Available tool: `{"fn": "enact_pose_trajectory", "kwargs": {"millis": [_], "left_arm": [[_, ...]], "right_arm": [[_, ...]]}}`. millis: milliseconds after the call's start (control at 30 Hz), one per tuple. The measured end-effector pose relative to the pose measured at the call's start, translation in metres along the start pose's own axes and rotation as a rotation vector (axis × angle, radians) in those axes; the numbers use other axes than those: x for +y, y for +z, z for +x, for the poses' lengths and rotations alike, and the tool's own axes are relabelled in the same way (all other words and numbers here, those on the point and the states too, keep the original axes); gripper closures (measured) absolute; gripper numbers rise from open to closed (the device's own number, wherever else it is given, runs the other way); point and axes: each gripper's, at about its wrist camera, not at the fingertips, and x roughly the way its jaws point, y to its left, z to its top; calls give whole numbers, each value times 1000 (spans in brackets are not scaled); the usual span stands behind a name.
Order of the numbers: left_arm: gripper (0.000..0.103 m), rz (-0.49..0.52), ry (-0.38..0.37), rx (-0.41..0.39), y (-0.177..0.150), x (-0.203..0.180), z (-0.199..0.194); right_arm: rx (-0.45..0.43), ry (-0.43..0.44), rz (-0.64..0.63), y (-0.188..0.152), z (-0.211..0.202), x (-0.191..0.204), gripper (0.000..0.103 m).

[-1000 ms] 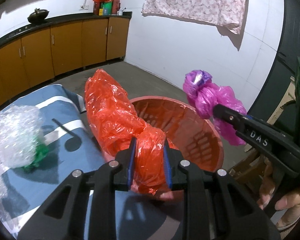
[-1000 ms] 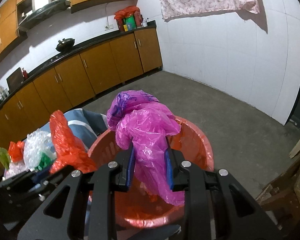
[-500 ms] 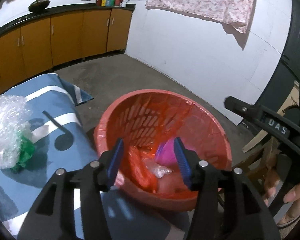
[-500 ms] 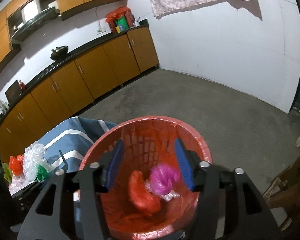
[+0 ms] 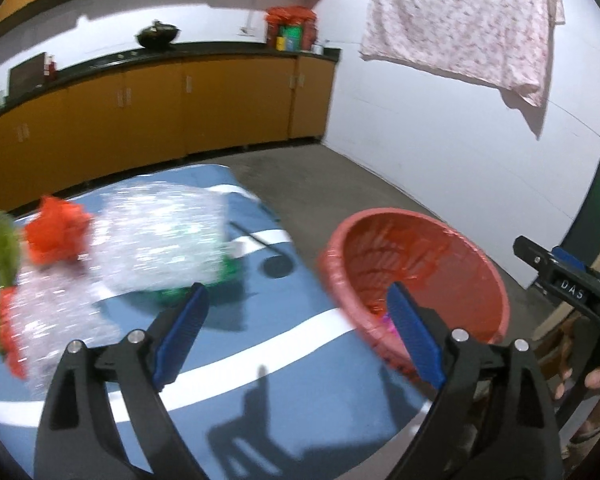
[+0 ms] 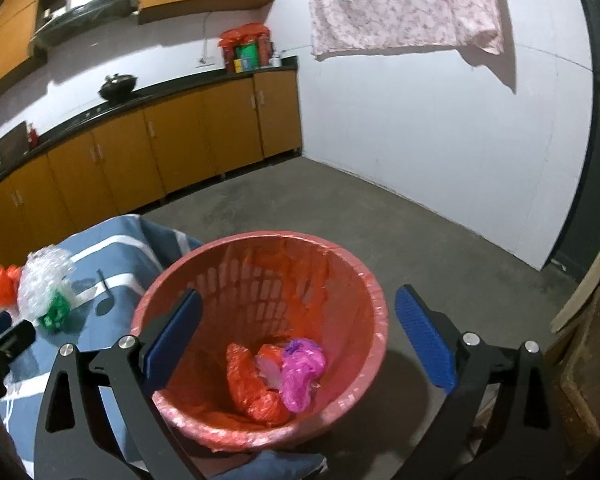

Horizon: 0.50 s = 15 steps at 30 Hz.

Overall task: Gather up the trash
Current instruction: 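Move both open tools back over the remaining bags on the table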

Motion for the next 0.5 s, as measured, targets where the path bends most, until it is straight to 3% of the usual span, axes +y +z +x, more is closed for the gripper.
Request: {"fn": "enact_pose_trajectory", "kwargs": {"millis": [500], "left_arm": [[12,-168,350,-48,-49,136,-87]], "right_arm": [[27,254,-166,-19,-23,110,9]]}}
